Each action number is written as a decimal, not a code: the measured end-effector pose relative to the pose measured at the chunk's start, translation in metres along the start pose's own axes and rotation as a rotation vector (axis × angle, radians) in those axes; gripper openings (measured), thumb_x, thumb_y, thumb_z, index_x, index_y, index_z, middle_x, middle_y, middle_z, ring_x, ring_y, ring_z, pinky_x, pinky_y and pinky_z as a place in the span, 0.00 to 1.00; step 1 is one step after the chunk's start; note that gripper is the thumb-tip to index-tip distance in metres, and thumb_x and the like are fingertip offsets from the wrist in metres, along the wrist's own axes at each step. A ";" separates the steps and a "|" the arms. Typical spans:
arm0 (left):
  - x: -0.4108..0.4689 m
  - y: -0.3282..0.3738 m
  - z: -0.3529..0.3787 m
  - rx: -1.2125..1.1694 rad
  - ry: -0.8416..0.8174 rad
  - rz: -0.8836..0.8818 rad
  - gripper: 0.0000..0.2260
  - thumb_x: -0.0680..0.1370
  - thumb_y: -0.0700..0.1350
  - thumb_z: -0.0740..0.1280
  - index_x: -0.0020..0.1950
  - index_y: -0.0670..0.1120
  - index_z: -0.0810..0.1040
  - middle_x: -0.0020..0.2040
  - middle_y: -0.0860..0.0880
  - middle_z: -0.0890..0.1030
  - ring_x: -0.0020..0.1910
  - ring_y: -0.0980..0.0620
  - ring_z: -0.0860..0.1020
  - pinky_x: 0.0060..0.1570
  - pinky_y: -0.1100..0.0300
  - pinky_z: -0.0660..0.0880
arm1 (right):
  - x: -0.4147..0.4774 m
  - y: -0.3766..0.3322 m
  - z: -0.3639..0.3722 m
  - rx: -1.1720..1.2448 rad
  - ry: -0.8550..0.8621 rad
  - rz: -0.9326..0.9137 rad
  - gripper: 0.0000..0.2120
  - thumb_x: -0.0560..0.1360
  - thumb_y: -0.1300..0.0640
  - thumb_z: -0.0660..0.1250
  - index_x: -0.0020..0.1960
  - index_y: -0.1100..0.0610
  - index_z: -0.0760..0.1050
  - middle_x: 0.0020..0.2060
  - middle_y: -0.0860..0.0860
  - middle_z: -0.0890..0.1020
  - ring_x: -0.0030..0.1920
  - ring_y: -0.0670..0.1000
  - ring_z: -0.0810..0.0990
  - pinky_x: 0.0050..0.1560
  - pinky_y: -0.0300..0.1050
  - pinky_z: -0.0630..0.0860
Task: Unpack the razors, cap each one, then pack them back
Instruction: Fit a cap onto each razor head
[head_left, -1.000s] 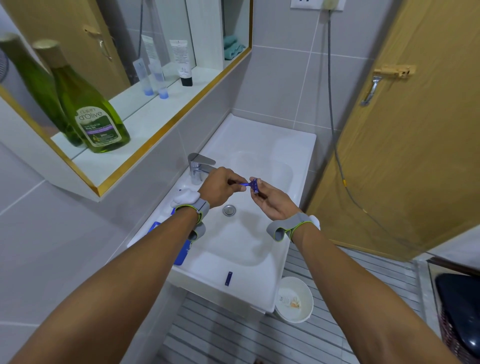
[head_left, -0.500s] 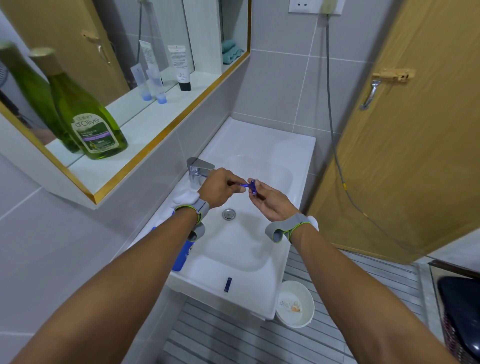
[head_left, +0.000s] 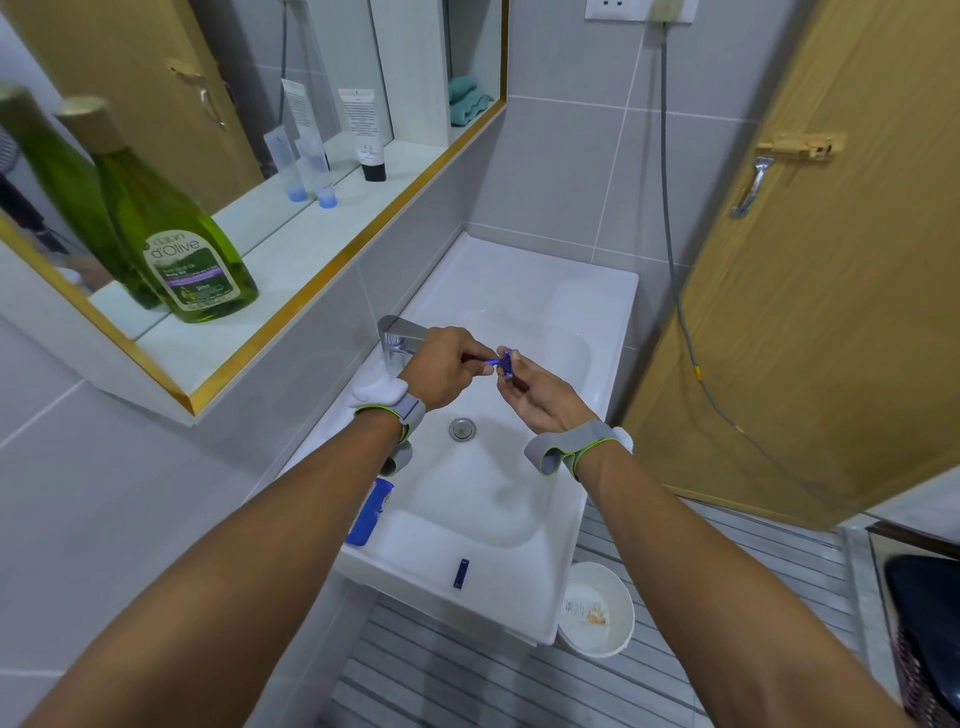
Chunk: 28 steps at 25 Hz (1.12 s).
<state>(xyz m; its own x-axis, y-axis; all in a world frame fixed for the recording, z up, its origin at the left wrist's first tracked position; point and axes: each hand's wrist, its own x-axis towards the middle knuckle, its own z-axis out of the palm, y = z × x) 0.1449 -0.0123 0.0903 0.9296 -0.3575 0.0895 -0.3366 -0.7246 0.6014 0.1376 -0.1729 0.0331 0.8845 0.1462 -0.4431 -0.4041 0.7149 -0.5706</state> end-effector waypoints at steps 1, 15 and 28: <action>0.000 -0.001 -0.001 -0.010 0.017 -0.002 0.08 0.76 0.41 0.72 0.53 0.43 0.86 0.44 0.39 0.83 0.44 0.41 0.79 0.47 0.51 0.77 | 0.001 -0.001 0.001 0.008 0.001 -0.007 0.09 0.79 0.59 0.63 0.53 0.63 0.77 0.50 0.54 0.80 0.44 0.49 0.78 0.44 0.36 0.81; 0.006 0.003 -0.014 0.014 0.012 0.001 0.09 0.76 0.42 0.72 0.55 0.43 0.86 0.45 0.41 0.84 0.44 0.45 0.79 0.48 0.55 0.75 | 0.005 -0.006 0.002 0.059 -0.014 -0.001 0.10 0.77 0.60 0.66 0.54 0.66 0.77 0.51 0.55 0.82 0.44 0.49 0.81 0.46 0.38 0.81; 0.008 0.008 -0.017 0.050 -0.074 -0.015 0.08 0.76 0.42 0.72 0.54 0.44 0.86 0.47 0.42 0.86 0.44 0.41 0.81 0.46 0.56 0.76 | 0.004 -0.006 0.007 0.039 0.006 -0.008 0.10 0.77 0.60 0.67 0.54 0.66 0.77 0.53 0.56 0.81 0.48 0.50 0.81 0.44 0.38 0.82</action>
<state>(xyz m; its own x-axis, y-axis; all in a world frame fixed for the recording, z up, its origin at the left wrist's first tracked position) 0.1521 -0.0108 0.1095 0.9217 -0.3873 0.0210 -0.3312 -0.7579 0.5621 0.1454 -0.1719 0.0395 0.8862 0.1360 -0.4429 -0.3871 0.7425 -0.5466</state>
